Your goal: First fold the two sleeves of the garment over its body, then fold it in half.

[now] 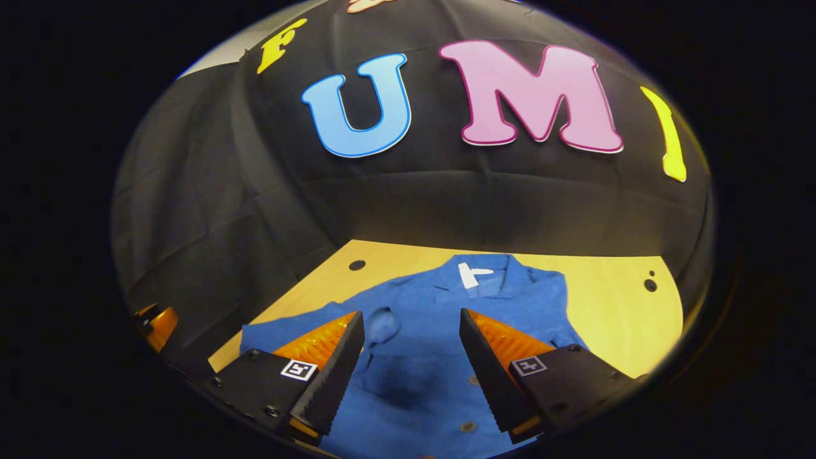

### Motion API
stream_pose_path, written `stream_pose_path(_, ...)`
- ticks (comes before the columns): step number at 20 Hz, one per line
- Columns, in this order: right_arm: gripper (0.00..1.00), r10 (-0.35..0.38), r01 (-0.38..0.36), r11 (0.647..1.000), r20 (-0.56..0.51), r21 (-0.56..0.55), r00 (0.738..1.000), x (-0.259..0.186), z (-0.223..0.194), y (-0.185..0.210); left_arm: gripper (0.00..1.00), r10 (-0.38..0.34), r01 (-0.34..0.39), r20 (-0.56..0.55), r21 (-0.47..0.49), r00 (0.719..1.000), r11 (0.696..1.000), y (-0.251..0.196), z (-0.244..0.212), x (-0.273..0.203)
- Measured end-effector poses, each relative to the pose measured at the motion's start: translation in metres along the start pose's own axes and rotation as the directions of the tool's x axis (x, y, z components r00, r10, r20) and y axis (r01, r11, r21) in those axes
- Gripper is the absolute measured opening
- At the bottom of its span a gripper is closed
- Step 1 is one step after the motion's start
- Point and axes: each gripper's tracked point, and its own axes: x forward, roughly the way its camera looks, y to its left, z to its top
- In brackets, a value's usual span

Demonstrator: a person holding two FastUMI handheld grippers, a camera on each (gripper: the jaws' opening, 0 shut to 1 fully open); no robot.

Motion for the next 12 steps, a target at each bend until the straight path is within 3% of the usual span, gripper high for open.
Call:
stream_pose_path(3, 0.95, -0.050, 0.049, 0.998, 0.018, 0.025, 0.999, -0.045, 0.003, -0.013, 0.83, -0.070, 0.074, -0.197, 0.013, 0.978, 0.997, -0.010, -0.043, 0.049)
stream_pose_path(5, 0.95, -0.067, 0.065, 0.997, 0.059, 0.044, 0.996, -0.067, 0.013, -0.015, 0.85, -0.057, 0.060, -0.301, 0.000, 0.952, 0.998, -0.009, -0.066, 0.080)
stream_pose_path(8, 0.95, -0.109, 0.106, 0.994, 0.087, 0.039, 0.990, -0.098, 0.024, -0.025, 0.86, 0.009, -0.001, -0.412, 0.021, 0.911, 1.000, -0.011, -0.104, 0.113)
stream_pose_path(10, 0.95, -0.132, 0.125, 0.990, 0.105, 0.071, 0.986, -0.121, 0.031, -0.029, 0.88, 0.073, -0.035, -0.469, 0.089, 0.880, 0.995, -0.013, -0.108, 0.118)
stream_pose_path(12, 0.95, -0.153, 0.143, 0.985, 0.115, 0.095, 0.981, -0.140, 0.032, -0.034, 0.86, 0.098, -0.053, -0.530, 0.099, 0.842, 0.994, -0.027, -0.114, 0.124)
